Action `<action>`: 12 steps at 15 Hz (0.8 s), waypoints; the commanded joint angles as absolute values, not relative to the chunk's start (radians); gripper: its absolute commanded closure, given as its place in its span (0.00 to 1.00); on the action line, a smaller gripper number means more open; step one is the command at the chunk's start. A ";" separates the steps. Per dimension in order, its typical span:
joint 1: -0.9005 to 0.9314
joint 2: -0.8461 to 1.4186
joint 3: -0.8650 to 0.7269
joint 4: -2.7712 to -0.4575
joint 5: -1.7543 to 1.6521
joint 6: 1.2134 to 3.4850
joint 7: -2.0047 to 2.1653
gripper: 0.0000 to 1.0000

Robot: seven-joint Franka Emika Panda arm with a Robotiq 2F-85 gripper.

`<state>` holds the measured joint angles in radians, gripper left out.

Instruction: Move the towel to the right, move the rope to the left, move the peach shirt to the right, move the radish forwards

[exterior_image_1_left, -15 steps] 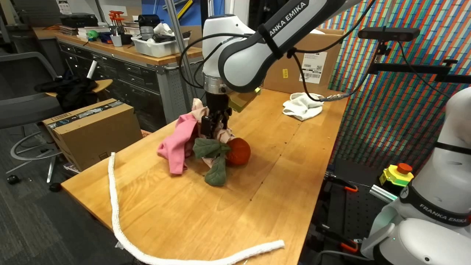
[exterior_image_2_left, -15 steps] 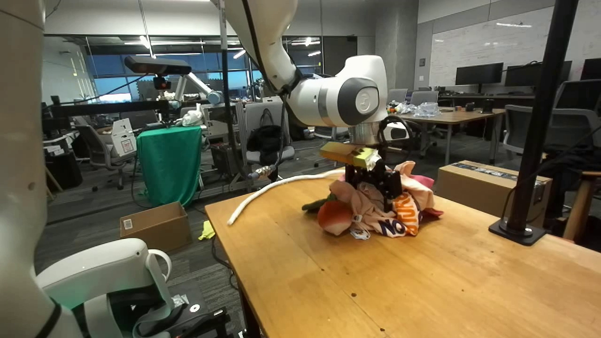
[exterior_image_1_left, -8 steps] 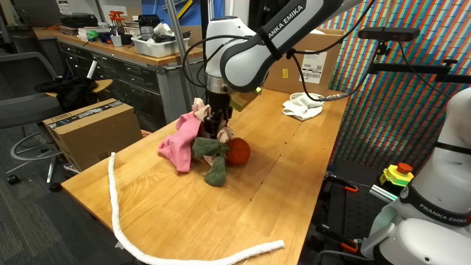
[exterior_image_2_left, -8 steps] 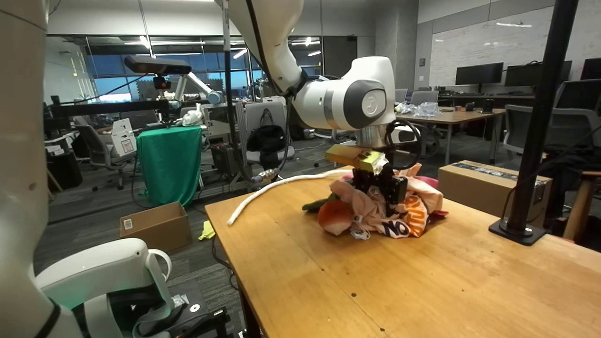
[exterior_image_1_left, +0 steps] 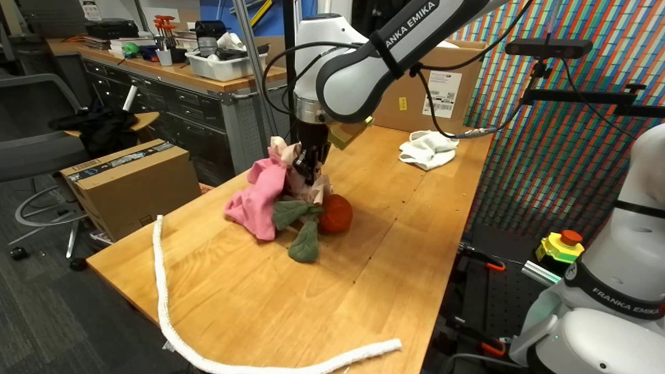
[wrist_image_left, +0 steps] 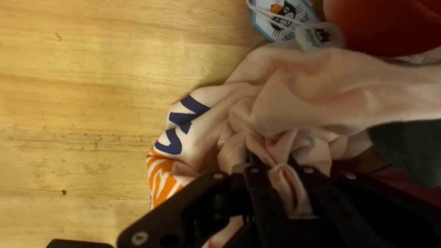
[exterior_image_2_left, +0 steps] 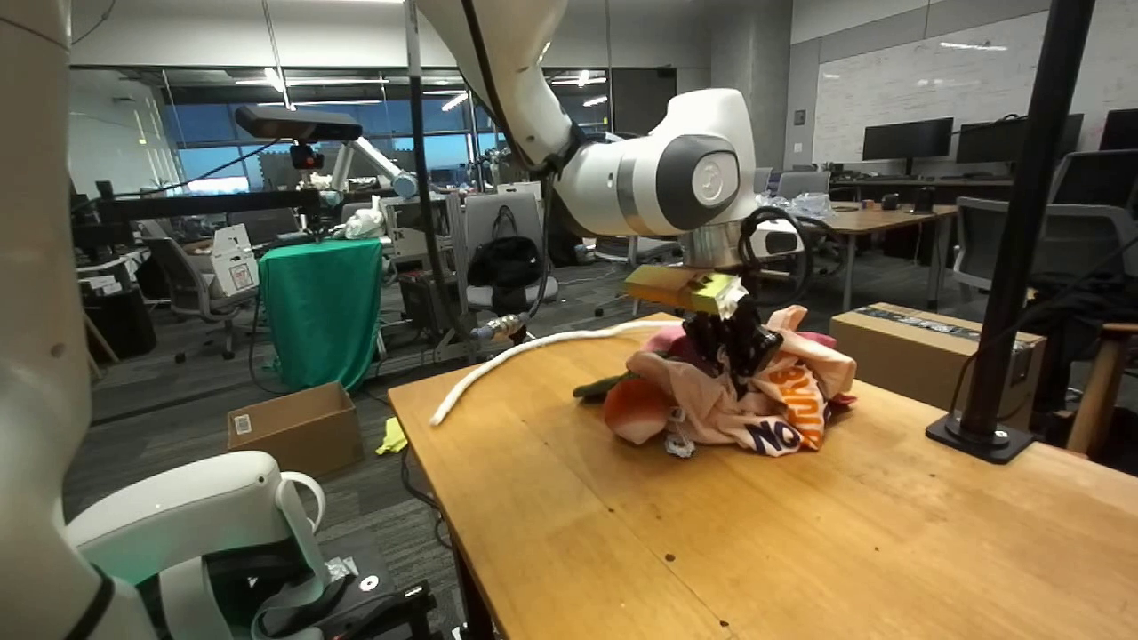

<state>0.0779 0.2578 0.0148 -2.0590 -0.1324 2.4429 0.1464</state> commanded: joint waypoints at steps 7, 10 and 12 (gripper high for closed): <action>0.051 -0.002 -0.068 -2.240 -0.425 2.540 0.385 0.92; 0.014 -0.043 -0.069 -2.249 -0.488 2.533 0.446 0.92; -0.009 -0.063 -0.065 -2.235 -0.463 2.503 0.421 0.92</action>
<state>0.0211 -0.0037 -0.0690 -2.2192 -0.4584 2.5084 0.4138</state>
